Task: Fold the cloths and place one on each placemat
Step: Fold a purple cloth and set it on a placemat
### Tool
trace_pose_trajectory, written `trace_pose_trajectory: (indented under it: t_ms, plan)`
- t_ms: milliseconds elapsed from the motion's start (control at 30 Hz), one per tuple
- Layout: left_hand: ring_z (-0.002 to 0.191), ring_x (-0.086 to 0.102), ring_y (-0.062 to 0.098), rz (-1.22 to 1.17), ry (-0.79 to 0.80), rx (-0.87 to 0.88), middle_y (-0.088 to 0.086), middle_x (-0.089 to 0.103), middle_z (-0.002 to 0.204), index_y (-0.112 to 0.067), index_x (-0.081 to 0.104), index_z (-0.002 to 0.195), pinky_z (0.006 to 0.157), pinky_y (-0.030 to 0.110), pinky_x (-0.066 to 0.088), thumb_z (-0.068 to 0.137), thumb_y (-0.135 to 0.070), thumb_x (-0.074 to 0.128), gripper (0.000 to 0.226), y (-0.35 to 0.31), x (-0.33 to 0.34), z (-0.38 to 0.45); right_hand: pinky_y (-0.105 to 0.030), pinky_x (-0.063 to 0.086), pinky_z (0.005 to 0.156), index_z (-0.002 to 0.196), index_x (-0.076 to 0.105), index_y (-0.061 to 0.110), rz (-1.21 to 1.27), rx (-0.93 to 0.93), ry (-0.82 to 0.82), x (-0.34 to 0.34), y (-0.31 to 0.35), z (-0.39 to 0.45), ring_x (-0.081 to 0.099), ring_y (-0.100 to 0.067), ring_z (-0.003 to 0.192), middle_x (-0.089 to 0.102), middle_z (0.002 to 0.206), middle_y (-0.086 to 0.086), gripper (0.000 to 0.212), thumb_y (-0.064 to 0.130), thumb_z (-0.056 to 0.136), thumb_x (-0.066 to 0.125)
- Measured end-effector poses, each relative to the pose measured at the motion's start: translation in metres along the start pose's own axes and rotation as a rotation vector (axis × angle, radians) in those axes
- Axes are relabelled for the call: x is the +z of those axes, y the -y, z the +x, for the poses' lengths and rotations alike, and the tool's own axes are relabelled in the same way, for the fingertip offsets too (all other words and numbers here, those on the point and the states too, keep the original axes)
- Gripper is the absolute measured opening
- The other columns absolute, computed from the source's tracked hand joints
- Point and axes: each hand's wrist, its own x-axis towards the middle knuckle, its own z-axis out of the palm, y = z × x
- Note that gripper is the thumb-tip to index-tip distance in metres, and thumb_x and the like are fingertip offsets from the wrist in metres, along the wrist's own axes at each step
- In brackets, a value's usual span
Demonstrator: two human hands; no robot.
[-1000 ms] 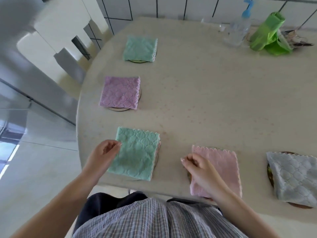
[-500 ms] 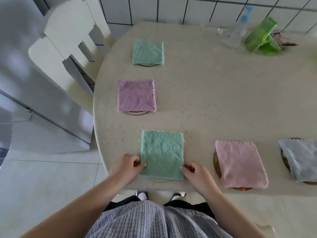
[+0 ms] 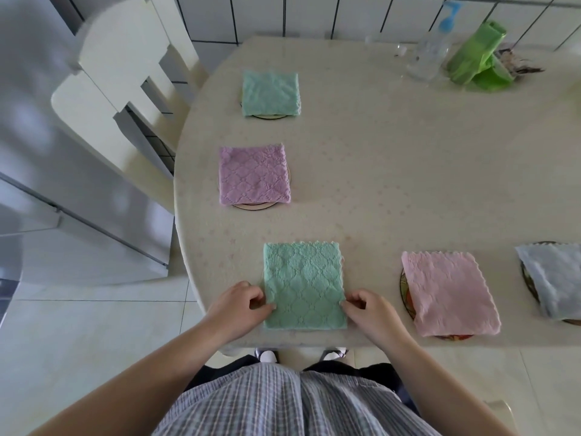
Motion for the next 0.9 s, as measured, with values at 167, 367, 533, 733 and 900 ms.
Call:
trace_pose_trajectory:
  t_ms: [167,367,533,733,900]
  plan:
    - [0.066,0.05,0.009,-0.324,0.101,-0.099,-0.003,0.056,0.074,-0.013,0.058,0.081,0.062,0.017,0.041,0.091,-0.031,0.056,0.021,0.002,-0.021,0.003,-0.029,0.044,0.063,0.085,0.063,0.026,0.151,0.013,-0.044,0.002,-0.002,-0.005,0.063,-0.012,0.076,0.068,0.08,0.008,0.01,0.036,0.085,0.062]
    - [0.075,0.057,0.011,-0.603,0.034,-0.292,0.004,0.061,0.084,-0.009,0.061,0.091,0.07,0.025,0.048,0.092,-0.023,0.055,0.015,-0.002,-0.042,0.015,-0.028,0.034,0.056,0.087,0.064,0.02,0.439,-0.011,-0.109,-0.007,-0.006,-0.003,0.047,-0.014,0.058,0.056,0.062,0.005,0.008,0.024,0.09,0.058]
    - [0.077,0.059,0.009,-0.641,-0.059,-0.301,0.001,0.065,0.093,-0.009,0.062,0.098,0.067,0.021,0.046,0.093,-0.02,0.055,0.014,0.002,-0.069,0.032,-0.027,0.03,0.053,0.087,0.065,0.015,0.604,0.012,-0.147,-0.021,0.016,0.022,0.039,-0.011,0.051,0.049,0.045,0.012,0.012,0.021,0.091,0.056]
    - [0.082,0.061,0.011,-0.717,-0.262,-0.307,0.002,0.062,0.089,-0.016,0.062,0.09,0.07,0.024,0.045,0.09,-0.018,0.058,0.005,0.021,-0.105,0.074,-0.035,0.046,0.072,0.091,0.064,0.024,0.617,-0.12,-0.065,-0.026,0.08,0.045,0.059,-0.015,0.073,0.065,0.078,0.001,0.01,0.025,0.091,0.054]
    - [0.083,0.058,0.016,-0.677,-0.298,-0.191,0.002,0.057,0.086,-0.025,0.059,0.084,0.064,0.025,0.043,0.083,-0.026,0.065,0.006,0.044,-0.155,0.142,-0.026,0.048,0.073,0.096,0.064,0.021,0.843,-0.014,0.05,0.003,0.135,0.071,0.065,-0.012,0.081,0.069,0.093,-0.002,0.014,0.017,0.093,0.052]
